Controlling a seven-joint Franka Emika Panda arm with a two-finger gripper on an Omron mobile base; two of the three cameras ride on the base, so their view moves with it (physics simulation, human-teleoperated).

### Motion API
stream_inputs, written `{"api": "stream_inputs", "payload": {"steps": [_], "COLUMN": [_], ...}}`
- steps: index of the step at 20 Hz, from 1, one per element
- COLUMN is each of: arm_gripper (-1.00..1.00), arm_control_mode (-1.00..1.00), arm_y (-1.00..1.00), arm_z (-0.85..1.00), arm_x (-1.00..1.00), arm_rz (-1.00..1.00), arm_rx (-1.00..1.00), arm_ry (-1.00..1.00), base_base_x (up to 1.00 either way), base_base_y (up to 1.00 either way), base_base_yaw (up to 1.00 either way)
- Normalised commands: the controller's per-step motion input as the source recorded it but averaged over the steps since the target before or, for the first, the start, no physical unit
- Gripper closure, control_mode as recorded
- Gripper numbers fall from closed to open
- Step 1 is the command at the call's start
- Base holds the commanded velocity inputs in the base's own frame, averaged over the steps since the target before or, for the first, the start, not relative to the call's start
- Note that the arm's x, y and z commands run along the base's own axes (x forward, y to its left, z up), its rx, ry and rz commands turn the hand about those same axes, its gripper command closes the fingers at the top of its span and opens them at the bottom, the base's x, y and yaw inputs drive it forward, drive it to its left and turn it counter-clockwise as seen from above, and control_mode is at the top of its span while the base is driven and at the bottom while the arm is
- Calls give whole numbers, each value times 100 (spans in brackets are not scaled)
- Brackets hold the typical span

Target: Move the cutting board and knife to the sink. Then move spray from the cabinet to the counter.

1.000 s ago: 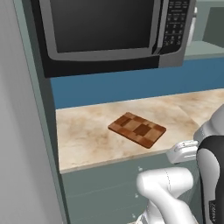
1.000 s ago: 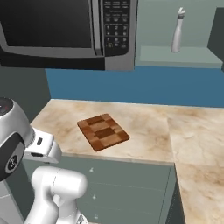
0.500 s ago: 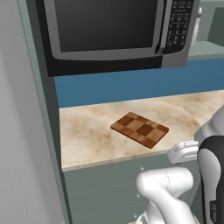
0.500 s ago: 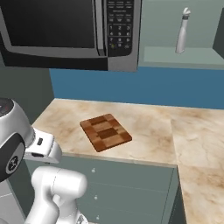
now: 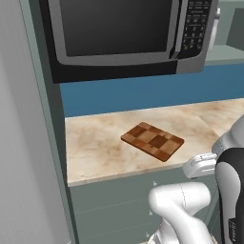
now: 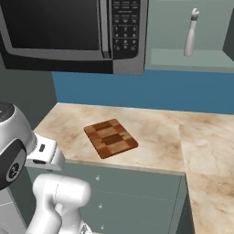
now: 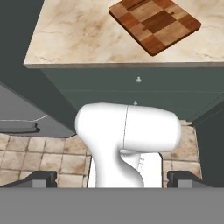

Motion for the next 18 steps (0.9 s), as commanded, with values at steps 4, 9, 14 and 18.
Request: {"api": "stream_inputs", "payload": {"steps": [4,9,14,18], "arm_gripper": [-100,-100,-100,-100], "arm_control_mode": [100,100,100,100], "arm_y": [0,0,0,0], "arm_z": [0,0,0,0], "arm_x": [0,0,0,0], "arm_rz": [0,0,0,0], "arm_rx": [0,0,0,0], "arm_ry": [0,0,0,0], "base_base_x": [2,3,12,21], "base_base_y": [0,-2,-8,-11], "base_base_yaw": [0,0,0,0]}}
